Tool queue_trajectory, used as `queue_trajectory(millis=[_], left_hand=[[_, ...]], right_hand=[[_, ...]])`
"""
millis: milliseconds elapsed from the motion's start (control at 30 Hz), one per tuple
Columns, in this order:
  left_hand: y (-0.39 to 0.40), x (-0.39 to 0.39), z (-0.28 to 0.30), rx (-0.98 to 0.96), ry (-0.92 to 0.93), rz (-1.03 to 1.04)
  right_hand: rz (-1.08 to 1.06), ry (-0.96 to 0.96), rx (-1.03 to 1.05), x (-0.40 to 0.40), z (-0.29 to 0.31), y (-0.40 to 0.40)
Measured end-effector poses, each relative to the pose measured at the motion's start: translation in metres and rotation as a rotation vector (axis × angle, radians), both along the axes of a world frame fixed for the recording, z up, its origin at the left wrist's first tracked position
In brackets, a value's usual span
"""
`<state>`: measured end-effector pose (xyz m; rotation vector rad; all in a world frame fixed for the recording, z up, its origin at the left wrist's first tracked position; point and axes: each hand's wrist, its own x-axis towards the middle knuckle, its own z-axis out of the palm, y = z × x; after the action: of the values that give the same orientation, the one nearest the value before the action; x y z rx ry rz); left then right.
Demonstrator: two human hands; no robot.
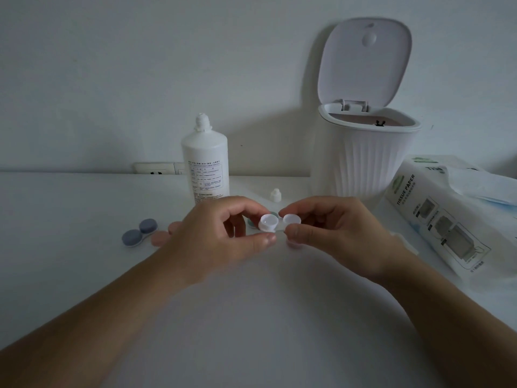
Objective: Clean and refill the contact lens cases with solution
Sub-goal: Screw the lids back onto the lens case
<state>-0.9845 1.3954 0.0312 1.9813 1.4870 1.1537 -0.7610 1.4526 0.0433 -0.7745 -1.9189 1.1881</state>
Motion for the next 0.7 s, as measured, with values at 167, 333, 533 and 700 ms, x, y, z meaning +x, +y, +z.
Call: queue_trajectory(millis=[167,333,533,700], left_hand=[[-0.002,-0.001,0.003,-0.030,-0.025,-0.028],[-0.001,-0.001,0.002,-0.035,-0.036,-0.002],[-0.001,-0.003,0.003,-0.053,-0.070,-0.015],[-0.001,-0.003,0.004,-0.065,-0.062,-0.031]], right_hand=[[0.009,-0.023,0.020,0.001,0.001,0.000],[0.012,-0.070,0.050,0.002,-0.001,0.002],[-0.227,-0.218,0.233,0.007,-0.006,0.015],[-0.253,-0.637,0.283,0.004,-0.015,0.019]])
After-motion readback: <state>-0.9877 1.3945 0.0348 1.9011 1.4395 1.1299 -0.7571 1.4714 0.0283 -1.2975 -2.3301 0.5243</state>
